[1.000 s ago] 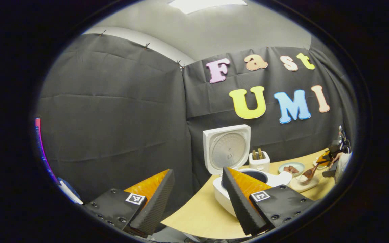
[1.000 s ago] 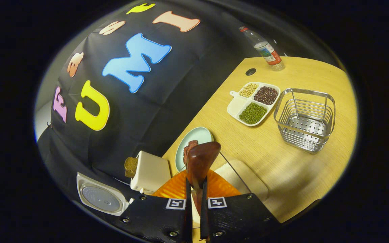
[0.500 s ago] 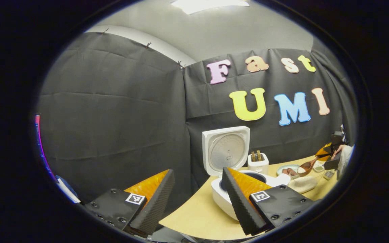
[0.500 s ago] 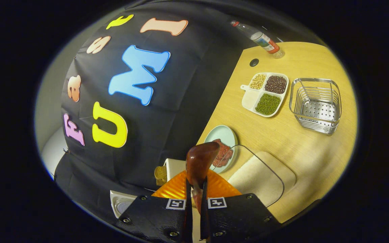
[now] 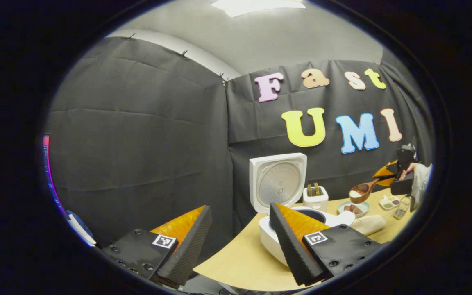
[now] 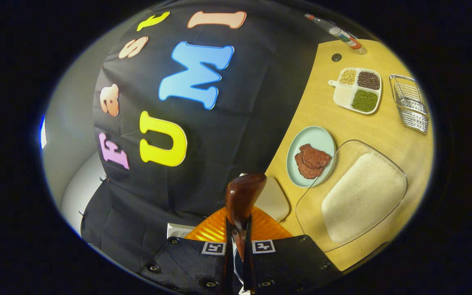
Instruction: Close the left gripper, press the button to open the rice cooker; take a wooden spoon from the chopstick holder with the right hand, scoop a spoonful of rice and pour it into the rice cooker, then put the wooden spoon back into the chopstick holder.
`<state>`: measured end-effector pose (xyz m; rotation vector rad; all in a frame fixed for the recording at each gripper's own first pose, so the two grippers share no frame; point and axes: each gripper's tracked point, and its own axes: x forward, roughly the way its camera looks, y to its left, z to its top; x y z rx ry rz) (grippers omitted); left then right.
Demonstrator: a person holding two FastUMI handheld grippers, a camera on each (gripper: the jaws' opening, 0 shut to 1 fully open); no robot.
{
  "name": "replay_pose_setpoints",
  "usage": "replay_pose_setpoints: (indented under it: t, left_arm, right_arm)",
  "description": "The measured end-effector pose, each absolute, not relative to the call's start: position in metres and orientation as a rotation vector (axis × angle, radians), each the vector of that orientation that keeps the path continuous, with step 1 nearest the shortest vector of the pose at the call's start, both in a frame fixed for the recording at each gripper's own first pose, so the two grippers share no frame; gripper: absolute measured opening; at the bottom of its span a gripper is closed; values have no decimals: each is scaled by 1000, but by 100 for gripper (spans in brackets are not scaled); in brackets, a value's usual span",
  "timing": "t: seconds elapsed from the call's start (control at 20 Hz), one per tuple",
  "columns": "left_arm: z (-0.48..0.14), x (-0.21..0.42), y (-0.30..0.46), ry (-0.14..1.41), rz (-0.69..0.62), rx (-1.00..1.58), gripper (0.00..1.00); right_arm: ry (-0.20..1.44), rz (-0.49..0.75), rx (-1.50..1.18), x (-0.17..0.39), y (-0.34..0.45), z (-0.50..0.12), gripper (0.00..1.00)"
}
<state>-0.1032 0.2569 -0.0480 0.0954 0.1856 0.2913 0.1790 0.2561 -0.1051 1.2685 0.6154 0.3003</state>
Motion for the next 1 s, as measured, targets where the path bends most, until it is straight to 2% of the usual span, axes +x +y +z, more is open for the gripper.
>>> replay_pose_setpoints:
  t: [0.45,1.0]
  left_arm:
    - [-49,-126,287,194,352,96,98]
    - [-56,-154,304,212,415,76,100]
  right_arm:
    - [739,486,1184,155,390,-100,9]
    - [864,569,961,122,499,-143,9]
